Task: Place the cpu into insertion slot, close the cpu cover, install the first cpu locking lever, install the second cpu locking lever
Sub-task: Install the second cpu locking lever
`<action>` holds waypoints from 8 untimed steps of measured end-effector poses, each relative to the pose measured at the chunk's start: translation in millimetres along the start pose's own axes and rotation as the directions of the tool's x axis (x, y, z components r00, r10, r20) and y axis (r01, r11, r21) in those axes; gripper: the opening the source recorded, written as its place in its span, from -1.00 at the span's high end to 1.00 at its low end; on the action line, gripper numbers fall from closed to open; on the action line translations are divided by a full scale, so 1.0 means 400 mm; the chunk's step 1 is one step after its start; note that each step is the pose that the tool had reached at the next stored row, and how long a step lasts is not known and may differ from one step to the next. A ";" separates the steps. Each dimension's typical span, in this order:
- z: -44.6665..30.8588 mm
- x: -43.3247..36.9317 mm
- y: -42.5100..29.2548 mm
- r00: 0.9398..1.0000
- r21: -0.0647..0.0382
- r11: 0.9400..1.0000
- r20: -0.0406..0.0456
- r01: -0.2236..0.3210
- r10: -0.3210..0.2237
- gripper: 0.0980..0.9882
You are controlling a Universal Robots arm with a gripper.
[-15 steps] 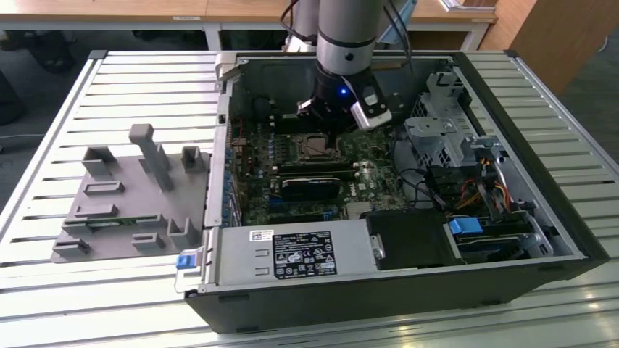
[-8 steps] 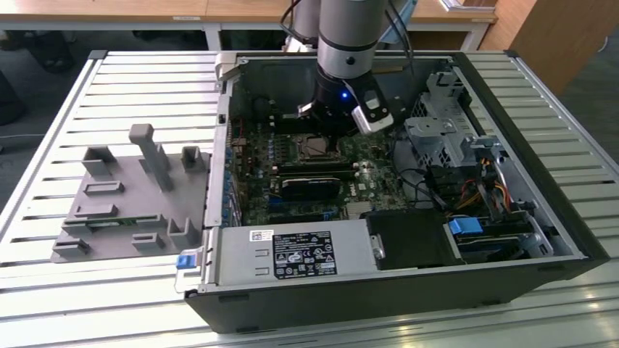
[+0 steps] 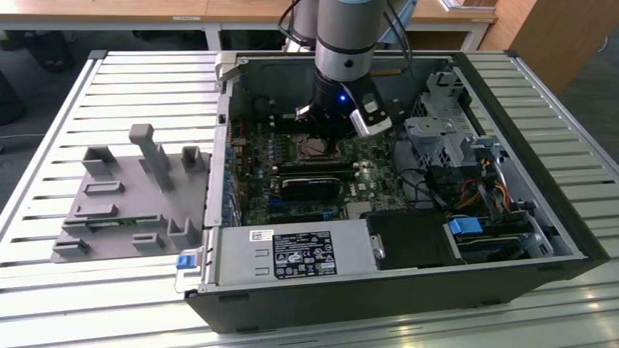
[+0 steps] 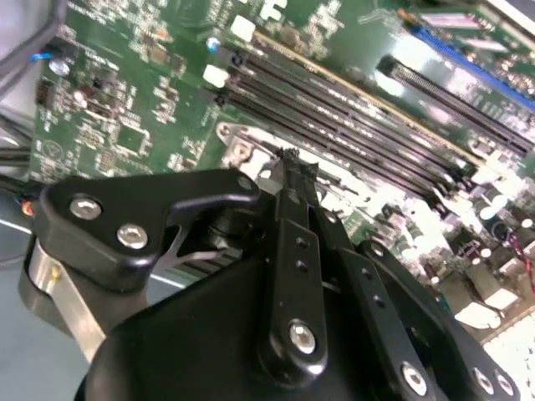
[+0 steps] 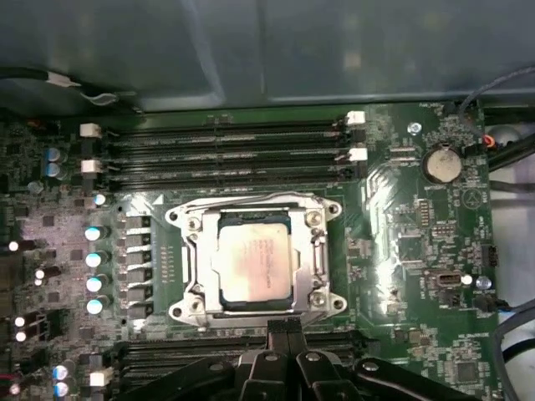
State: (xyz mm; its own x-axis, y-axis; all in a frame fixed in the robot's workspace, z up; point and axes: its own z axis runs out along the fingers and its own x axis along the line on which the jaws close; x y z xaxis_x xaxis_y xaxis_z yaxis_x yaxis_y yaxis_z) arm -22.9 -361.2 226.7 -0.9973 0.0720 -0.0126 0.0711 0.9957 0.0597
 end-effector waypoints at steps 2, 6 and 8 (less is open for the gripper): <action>0.000 0.012 -0.001 1.000 -0.002 1.000 0.000 0.000 0.000 0.98; 0.000 0.034 -0.003 1.000 -0.013 1.000 -0.001 0.000 0.000 0.98; 0.000 0.035 -0.004 1.000 -0.018 1.000 -0.001 0.000 0.000 0.98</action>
State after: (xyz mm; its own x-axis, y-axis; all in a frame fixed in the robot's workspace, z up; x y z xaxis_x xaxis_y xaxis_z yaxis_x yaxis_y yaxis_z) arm -36.8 -361.8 226.5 -0.9973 0.0720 -0.0113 0.0710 0.9944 0.0778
